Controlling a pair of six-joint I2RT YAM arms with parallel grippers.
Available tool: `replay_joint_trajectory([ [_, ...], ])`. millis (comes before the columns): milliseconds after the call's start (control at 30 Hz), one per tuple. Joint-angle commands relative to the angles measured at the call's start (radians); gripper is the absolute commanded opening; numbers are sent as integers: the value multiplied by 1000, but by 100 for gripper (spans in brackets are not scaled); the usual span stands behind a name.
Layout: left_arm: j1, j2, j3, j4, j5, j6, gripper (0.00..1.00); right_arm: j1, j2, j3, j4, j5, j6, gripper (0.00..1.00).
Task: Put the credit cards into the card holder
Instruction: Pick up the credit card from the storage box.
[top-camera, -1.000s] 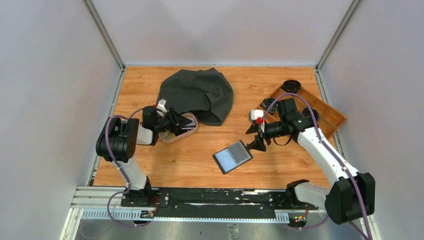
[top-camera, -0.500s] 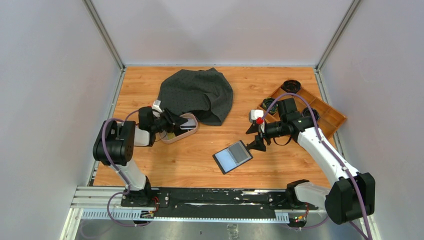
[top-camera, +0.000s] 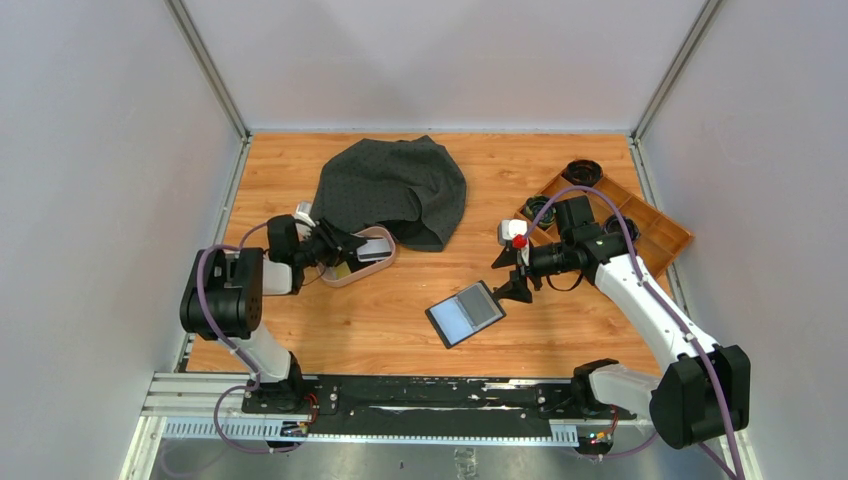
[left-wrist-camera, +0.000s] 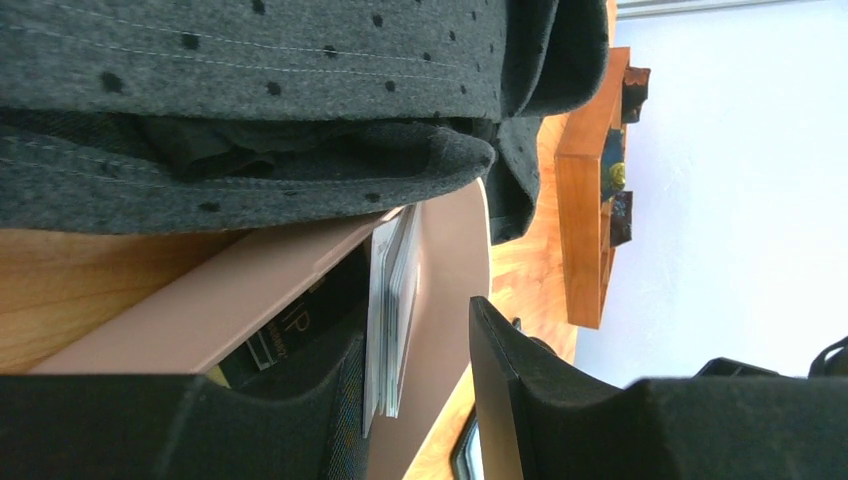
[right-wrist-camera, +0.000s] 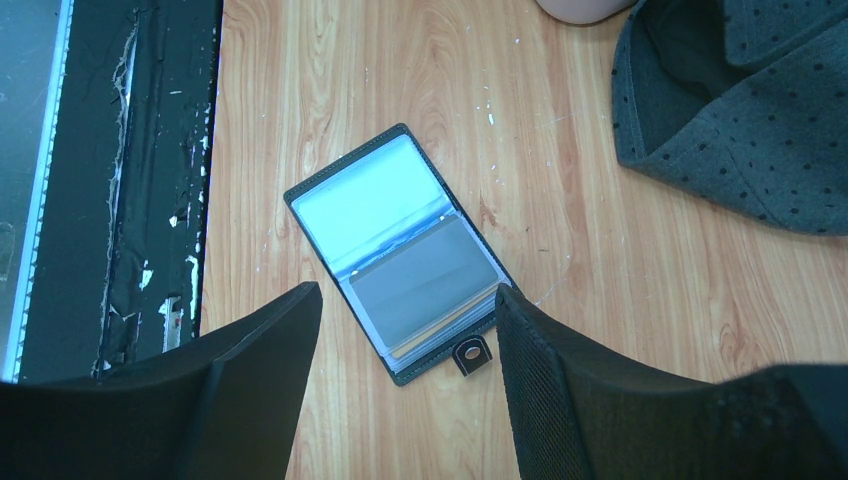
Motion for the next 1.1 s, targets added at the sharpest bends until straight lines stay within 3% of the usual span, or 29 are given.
replay_joint_trajectory([
  [0, 25, -26, -14, -36, 0, 38, 38, -4, -1, -9, -24, -23, -16, 68],
  [767, 84, -100, -37, -115, -22, 87, 33, -4, -1, -9, -26, -26, -20, 68],
  [1067, 112, -118, -53, -132, -28, 92, 26, -4, -1, -9, -26, -27, -20, 68],
])
